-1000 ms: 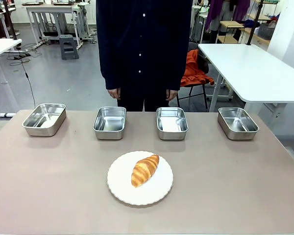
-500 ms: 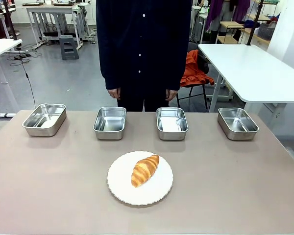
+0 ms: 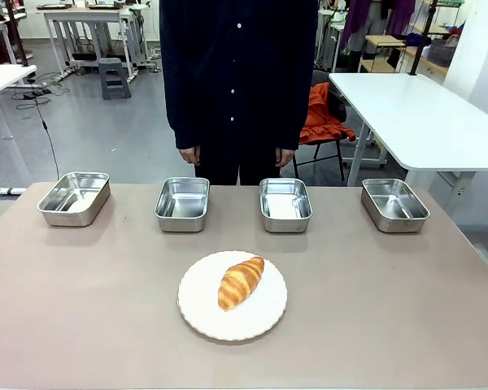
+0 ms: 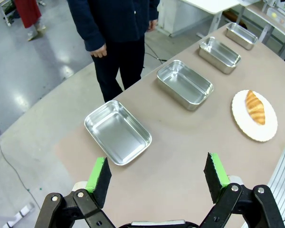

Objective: Place the bread in the container.
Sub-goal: Place the Butter Roll into the Airtight Container indicated by the human.

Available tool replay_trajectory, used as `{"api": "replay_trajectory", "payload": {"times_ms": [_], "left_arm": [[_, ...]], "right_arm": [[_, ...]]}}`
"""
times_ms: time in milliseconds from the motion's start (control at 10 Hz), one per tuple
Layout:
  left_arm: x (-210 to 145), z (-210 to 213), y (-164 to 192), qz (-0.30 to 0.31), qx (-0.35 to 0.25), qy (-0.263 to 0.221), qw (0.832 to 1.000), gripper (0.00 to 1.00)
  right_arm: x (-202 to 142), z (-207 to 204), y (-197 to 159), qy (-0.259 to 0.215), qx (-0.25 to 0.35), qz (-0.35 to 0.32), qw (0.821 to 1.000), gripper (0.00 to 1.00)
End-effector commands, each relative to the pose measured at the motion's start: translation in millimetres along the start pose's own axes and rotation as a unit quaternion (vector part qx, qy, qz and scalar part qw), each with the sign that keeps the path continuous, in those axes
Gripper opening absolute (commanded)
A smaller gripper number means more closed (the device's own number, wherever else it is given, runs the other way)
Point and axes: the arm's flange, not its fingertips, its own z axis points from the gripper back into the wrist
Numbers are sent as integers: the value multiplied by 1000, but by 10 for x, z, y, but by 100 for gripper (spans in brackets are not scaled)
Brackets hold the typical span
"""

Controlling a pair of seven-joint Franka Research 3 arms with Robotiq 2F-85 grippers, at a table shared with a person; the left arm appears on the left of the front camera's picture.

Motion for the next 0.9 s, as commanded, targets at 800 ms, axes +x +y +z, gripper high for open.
{"api": "replay_trajectory", "payload": {"times_ms": [800], "left_arm": [[-4,28,6,0,-4,-3,1000,100]], "right_arm": [[11,-11,-14,-11,2,3,1000,100]]}}
